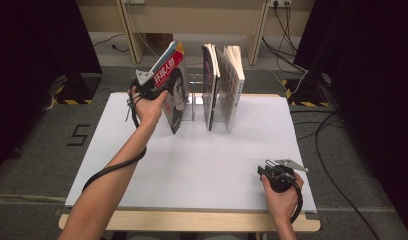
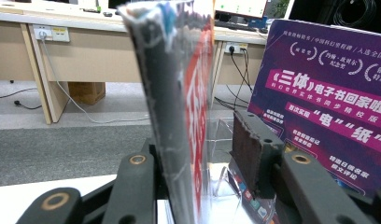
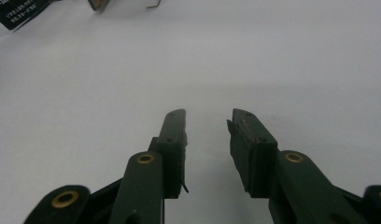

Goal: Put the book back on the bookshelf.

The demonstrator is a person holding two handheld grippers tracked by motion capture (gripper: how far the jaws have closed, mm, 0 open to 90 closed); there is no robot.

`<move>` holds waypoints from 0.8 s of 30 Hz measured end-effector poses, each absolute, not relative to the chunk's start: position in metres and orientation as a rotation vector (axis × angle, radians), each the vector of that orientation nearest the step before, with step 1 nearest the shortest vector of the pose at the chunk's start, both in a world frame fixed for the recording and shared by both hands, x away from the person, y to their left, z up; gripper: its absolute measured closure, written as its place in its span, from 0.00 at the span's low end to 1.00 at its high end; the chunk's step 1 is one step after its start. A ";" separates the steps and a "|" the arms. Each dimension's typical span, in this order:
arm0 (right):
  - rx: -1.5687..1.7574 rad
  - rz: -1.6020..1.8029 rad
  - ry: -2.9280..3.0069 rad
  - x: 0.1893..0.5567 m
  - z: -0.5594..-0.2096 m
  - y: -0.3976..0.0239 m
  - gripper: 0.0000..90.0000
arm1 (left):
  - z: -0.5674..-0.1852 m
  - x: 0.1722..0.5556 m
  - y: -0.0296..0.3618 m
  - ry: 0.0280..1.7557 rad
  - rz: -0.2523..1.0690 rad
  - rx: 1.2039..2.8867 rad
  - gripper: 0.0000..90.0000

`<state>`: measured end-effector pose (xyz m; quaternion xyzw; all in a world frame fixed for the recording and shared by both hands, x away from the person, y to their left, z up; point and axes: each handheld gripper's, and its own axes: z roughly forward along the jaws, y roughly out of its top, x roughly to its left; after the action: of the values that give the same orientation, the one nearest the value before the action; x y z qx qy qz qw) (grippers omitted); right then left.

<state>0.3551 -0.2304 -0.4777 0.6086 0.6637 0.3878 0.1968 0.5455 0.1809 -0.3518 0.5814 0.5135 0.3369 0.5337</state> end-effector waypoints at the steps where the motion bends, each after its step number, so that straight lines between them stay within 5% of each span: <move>1: 1.701 1.087 1.860 0.355 -0.478 -0.231 0.73 | -0.352 0.546 0.181 1.229 0.798 1.386 0.68; 24: 1.698 1.085 1.859 0.355 -0.477 -0.232 0.73 | -0.355 0.548 0.190 1.282 0.761 1.389 0.75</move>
<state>0.3549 -0.2322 -0.4769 0.6069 0.6645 0.3881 0.1987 0.5477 0.1901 -0.3552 0.5803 0.5358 0.3178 0.5246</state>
